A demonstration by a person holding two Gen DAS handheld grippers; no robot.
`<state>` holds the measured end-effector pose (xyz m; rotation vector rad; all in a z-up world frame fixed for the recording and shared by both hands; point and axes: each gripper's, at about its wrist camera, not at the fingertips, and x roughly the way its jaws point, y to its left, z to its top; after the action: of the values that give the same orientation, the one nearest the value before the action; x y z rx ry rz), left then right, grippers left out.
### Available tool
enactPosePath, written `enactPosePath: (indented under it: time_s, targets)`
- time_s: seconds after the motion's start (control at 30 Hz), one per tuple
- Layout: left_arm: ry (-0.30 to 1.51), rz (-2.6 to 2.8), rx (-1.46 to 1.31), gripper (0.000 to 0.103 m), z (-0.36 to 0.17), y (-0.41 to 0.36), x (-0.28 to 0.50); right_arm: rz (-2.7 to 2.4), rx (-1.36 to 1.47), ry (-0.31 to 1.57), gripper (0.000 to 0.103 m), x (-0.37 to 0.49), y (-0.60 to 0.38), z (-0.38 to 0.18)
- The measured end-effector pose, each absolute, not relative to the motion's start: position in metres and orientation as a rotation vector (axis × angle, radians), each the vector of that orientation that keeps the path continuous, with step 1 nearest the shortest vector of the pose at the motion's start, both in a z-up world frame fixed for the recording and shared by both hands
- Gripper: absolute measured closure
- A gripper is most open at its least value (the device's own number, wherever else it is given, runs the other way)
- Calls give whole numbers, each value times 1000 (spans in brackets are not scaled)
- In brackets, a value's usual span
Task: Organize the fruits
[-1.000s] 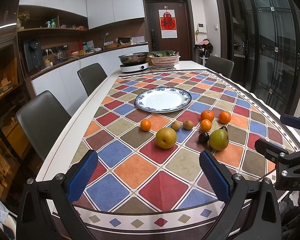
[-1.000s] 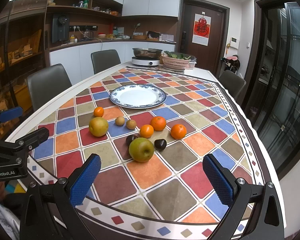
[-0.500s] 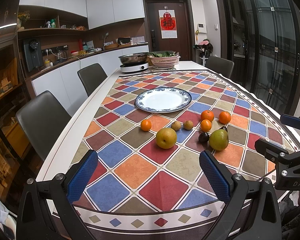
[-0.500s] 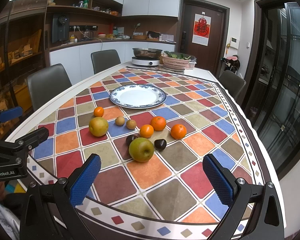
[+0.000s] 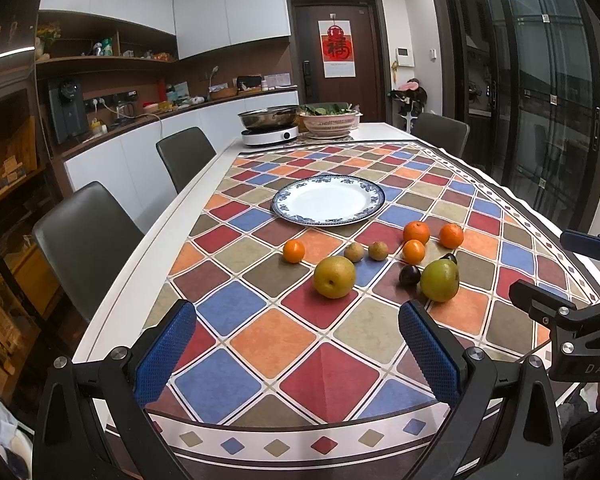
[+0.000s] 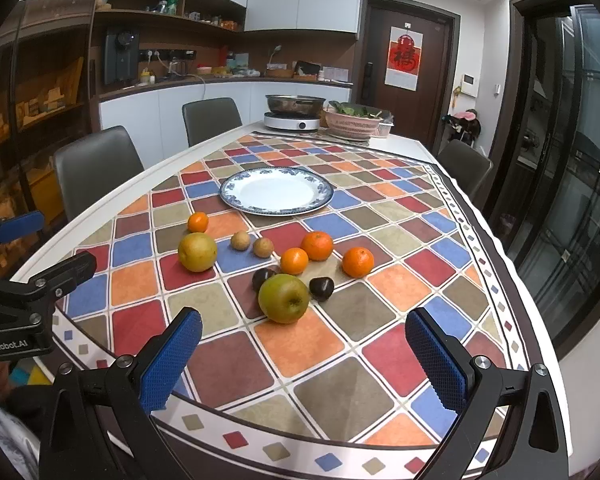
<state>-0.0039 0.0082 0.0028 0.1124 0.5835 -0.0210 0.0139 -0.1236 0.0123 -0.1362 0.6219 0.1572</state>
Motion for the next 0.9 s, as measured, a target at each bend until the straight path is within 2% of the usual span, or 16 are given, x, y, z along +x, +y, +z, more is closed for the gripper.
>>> enactPosePath:
  time_s: [0.43,0.7,0.9]
  targets:
    - [614,-31,112,0,-8,11,9,194,-138,693,1,33,-120,-1]
    - [667,-76,89,9,-18,13,33,235,-168,741,1,53,-107,-13]
    - [688,-103,98,10,-22,12,51,252,-156,784,2,75,-106,-23]
